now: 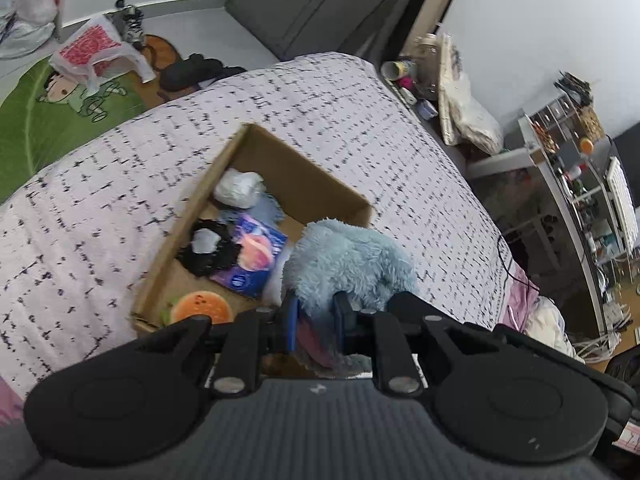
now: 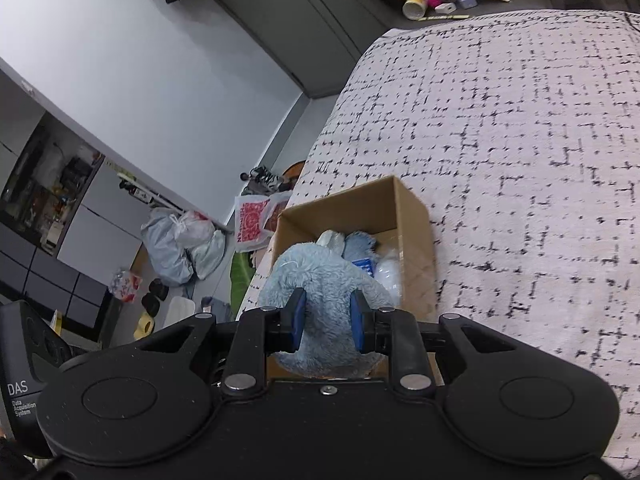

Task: Organize soft objects
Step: 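Carry the fluffy plush with both tools and lower it into the box, then open both tools to release the fluffy plush into the box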

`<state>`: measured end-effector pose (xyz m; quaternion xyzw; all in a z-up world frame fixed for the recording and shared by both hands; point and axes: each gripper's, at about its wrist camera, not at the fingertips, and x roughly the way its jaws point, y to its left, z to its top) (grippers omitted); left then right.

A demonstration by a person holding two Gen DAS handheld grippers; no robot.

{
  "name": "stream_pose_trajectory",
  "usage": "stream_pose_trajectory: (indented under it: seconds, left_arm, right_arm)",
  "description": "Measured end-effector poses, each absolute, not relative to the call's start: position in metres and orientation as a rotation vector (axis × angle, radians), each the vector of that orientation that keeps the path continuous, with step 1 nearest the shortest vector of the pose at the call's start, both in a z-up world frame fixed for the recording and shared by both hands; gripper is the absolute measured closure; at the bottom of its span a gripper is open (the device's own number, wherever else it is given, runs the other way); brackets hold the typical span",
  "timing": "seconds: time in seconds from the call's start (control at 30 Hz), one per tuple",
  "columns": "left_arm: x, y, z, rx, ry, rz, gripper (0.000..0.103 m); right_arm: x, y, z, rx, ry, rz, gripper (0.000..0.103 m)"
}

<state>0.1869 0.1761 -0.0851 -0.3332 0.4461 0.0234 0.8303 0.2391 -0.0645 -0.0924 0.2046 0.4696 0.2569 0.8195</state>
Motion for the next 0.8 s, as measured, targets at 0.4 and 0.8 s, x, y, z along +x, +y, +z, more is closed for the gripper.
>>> stream_pose_trajectory:
  seconds: [0.4,0.8]
  left_arm:
    - [0.193,0.186,-0.112,-0.712,1.042,0.077,0.085]
    - [0.188,0.165,-0.097,-0.621,1.057,0.099,0.055]
  right_arm:
    - [0.242,-0.048,-0.110,0.374,1.065,0.511,0.071]
    - [0.224,-0.090,-0.098,0.389,1.024,0.466,0.049]
